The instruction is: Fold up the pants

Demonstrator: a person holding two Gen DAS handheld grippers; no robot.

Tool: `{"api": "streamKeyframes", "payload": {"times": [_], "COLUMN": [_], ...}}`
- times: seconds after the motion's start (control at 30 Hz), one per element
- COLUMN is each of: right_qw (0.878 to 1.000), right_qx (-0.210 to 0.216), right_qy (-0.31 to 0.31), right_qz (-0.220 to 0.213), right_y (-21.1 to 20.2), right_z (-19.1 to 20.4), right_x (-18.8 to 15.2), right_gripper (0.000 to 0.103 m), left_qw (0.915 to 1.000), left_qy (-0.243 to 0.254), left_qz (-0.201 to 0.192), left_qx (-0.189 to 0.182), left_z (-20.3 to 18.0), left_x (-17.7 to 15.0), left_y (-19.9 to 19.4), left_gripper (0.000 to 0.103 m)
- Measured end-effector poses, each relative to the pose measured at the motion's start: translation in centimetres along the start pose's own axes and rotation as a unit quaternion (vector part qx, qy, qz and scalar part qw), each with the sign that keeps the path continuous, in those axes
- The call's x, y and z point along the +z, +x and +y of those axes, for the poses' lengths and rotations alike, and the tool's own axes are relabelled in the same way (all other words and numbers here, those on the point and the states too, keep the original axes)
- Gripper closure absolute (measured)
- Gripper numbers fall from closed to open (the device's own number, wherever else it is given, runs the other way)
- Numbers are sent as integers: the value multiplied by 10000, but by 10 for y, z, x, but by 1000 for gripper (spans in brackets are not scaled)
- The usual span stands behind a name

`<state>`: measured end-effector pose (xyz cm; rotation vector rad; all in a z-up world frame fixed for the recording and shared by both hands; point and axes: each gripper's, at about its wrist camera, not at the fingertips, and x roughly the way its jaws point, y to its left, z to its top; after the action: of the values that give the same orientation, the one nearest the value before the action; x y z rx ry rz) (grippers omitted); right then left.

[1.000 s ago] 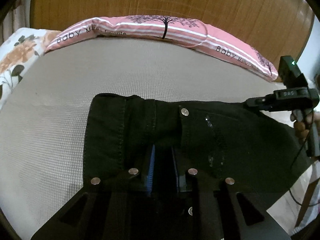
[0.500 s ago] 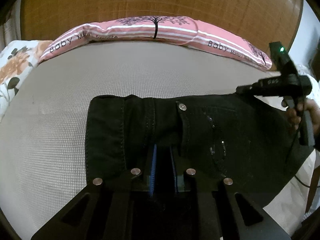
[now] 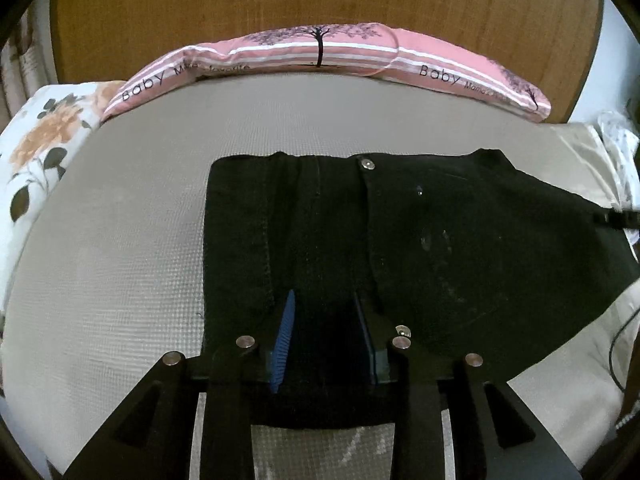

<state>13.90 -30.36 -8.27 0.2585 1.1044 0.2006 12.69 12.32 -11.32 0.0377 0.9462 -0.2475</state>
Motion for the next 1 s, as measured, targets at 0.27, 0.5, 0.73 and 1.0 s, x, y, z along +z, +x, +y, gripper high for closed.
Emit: {"api": "streamKeyframes", "payload": {"times": [0.27, 0.5, 0.73, 1.0], "right_qw": [9927, 9706, 9359, 8924], "right_qx": [-398, -969, -955, -420], "right_qy": [1105, 2084, 3135, 4159], "right_qz": [-267, -715, -1293, -1697], "right_y": [-39, -99, -154, -165], "right_z": [-92, -182, -245, -292], "right_x": [-63, -108, -162, -209], "right_gripper": [62, 62, 60, 60], "left_qw": [9994, 9991, 9981, 9875], "left_qy": [-125, 39, 531, 1201], "left_qz": [118, -13, -48, 246], "left_qx": [301, 413, -295, -989], "left_z": [-5, -36, -110, -200], "left_x": [6, 14, 25, 31], "left_y": [4, -20, -29, -9], "left_gripper": [72, 69, 64, 64]}}
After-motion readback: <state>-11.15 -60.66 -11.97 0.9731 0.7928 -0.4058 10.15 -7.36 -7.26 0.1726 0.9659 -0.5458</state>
